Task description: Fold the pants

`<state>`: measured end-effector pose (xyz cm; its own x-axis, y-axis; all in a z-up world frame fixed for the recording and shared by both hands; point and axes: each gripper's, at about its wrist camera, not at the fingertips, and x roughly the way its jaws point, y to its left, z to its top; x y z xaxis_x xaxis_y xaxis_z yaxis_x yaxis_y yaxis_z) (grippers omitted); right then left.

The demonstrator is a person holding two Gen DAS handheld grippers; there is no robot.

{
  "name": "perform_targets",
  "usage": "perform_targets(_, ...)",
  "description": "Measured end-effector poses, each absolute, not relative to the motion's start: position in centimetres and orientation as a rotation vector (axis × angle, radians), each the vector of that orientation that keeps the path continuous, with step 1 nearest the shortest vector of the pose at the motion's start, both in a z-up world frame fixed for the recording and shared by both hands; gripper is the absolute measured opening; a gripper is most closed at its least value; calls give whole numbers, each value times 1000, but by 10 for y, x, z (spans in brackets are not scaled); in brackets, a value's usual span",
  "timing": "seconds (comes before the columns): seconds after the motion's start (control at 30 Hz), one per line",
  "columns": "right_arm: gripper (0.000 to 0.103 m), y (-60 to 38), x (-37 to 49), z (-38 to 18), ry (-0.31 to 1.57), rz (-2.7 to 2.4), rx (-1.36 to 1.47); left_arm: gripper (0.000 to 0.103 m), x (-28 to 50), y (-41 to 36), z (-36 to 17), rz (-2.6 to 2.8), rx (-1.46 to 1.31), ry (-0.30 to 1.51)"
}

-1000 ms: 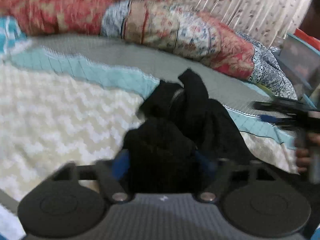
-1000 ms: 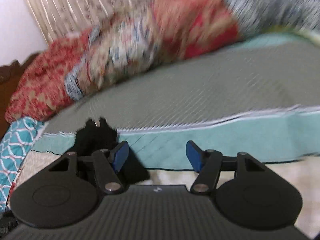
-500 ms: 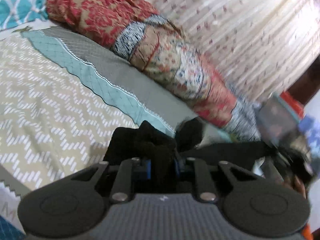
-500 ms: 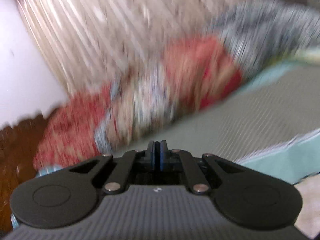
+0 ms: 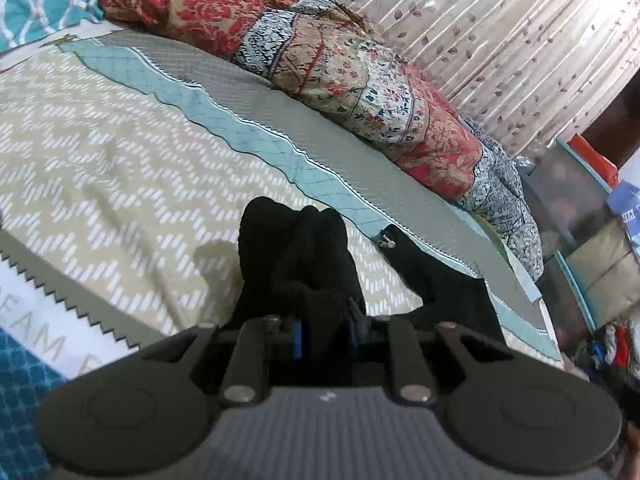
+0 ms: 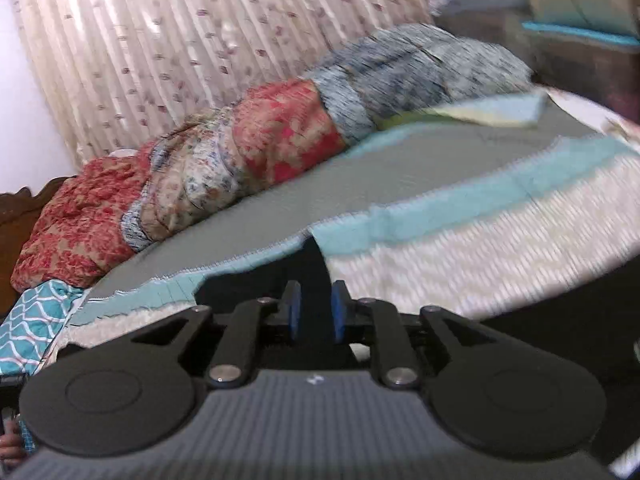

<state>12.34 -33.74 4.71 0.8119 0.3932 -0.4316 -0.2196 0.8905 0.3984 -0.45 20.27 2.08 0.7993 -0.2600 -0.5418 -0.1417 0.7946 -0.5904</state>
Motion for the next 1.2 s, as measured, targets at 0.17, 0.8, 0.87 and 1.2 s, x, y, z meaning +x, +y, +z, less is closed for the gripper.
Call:
perform_targets(0.17,62,-246,213,50,549,501,157,18,-15,196,27,-67,-635,630)
perform_targets(0.8,77,-240,357,19,627,-28,59,18,-15,211,30,-37,-654,583)
perform_targets(0.87,79,-275,352,25,609,-30,153,18,-14,211,28,-36,-657,584)
perform_targets(1.2,78,-278,336,-23,802,151,424,18,-12,211,28,-27,-663,601)
